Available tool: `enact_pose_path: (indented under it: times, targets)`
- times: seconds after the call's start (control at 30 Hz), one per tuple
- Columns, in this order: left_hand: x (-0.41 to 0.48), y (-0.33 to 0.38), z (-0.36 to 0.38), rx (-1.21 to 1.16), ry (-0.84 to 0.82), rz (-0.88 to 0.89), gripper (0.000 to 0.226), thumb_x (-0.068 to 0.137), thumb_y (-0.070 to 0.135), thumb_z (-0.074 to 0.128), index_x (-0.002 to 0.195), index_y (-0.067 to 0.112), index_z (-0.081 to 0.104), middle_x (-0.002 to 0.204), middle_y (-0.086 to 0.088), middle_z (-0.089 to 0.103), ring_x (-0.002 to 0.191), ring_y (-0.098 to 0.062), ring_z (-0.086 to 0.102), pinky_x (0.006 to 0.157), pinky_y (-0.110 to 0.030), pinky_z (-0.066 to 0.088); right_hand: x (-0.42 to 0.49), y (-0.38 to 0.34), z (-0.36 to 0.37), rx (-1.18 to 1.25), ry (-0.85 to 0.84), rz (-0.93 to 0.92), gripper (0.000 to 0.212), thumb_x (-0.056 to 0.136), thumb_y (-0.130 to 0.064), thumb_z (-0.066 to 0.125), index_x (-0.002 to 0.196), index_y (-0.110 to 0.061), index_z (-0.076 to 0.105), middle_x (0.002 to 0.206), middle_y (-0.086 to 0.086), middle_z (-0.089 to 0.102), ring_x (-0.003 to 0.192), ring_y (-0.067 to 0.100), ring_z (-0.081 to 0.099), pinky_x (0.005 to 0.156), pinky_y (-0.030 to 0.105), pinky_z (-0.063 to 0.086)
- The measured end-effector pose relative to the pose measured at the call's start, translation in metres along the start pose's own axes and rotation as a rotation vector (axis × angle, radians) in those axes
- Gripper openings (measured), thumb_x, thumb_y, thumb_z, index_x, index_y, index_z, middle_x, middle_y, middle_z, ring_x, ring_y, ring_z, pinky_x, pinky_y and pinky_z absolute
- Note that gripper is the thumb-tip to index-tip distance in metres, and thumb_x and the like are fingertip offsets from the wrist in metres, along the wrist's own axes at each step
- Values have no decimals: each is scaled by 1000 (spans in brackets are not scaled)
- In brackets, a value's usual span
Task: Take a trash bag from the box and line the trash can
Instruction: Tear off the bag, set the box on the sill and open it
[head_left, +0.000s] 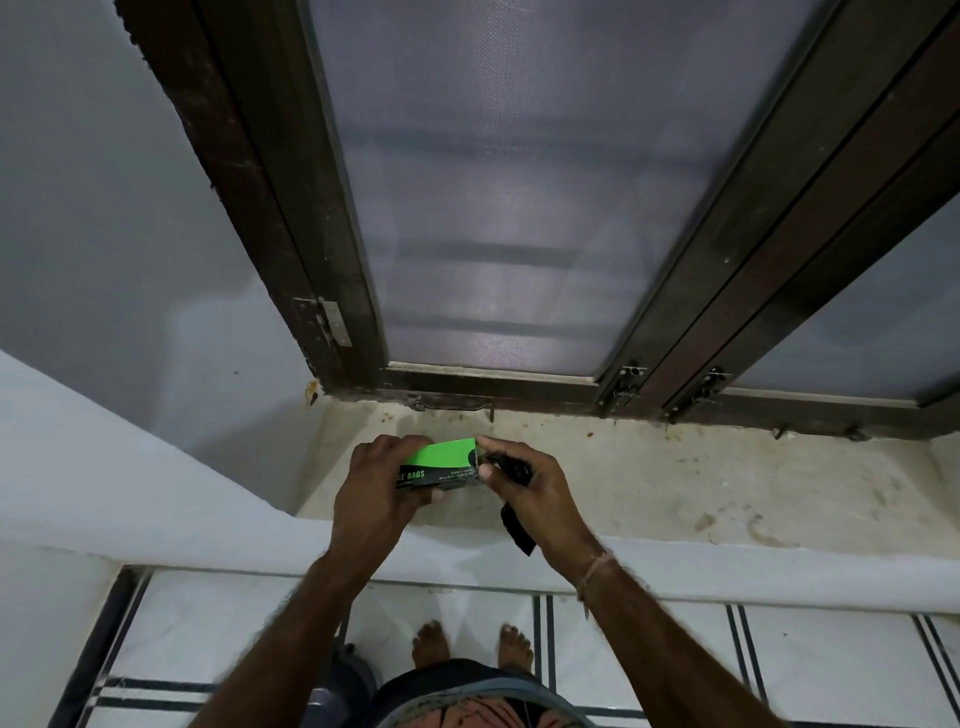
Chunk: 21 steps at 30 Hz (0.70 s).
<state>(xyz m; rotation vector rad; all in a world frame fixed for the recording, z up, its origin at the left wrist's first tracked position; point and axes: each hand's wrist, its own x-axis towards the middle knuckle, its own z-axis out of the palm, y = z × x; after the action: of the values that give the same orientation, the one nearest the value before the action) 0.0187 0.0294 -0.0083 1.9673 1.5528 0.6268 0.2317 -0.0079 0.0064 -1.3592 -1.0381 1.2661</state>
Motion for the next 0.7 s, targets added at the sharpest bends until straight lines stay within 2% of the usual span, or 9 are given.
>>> enact_pose_path:
  times: [0.07,0.13,0.17,0.33,0.4,0.47,0.53,0.6,0.7]
  targets:
    - [3,1,-1,99,-8,-14,59,78,35,88,133,32,65,119,5,66,113,-23,52,80,-34,49,3,-2,-4,-3,-1,43,26,96,-6,70,122,-7,75,119,4,76,92,6,73,79,22,57]
    - [5,0,0,207,-6,-3,61,76,37,88,133,33,65,119,3,67,112,-28,56,86,-41,49,7,-5,-7,-11,42,124,22,99,-19,68,119,-11,75,110,16,75,59,11,63,58,28,53]
    - [5,-2,2,245,-10,-3,62,75,35,89,132,33,66,119,1,68,113,-29,58,90,-44,48,10,-6,-8,-21,70,164,23,101,-25,66,118,-12,74,110,20,74,53,12,59,55,29,52]
    - [4,-8,4,395,24,26,76,66,36,95,136,27,65,134,-9,64,130,-38,55,108,-65,39,9,-10,-6,-34,108,230,36,106,-38,53,116,-8,71,113,16,72,60,13,65,67,30,56]
    - [-5,5,0,405,145,59,72,71,45,90,133,20,66,131,-12,62,123,-36,55,101,-57,46,1,-15,-3,22,116,233,39,107,-41,49,119,-12,71,114,16,72,66,16,68,71,34,57]
    - [-22,28,-2,162,220,75,52,85,54,74,121,17,65,116,-4,63,104,-23,58,82,-39,51,-10,-21,2,82,112,231,44,107,-45,44,120,-13,71,109,16,72,70,19,69,72,38,58]
    - [-38,54,0,-183,83,-8,35,95,52,63,113,22,60,107,6,63,93,-9,60,72,-26,49,-21,-27,11,132,76,231,50,109,-46,39,120,-11,72,102,17,75,78,26,73,76,42,59]
    - [-53,71,6,-459,-100,-133,26,102,47,59,114,25,57,105,11,68,94,-5,67,73,-20,52,-31,-27,22,160,56,241,51,109,-44,38,123,-9,72,112,13,78,101,25,76,91,39,61]
    - [-74,88,15,-725,-209,-294,42,99,54,53,132,27,56,116,11,73,109,-6,70,90,-24,58,-43,-26,38,229,70,313,52,106,-49,42,120,-12,76,118,9,78,114,26,73,100,44,59]
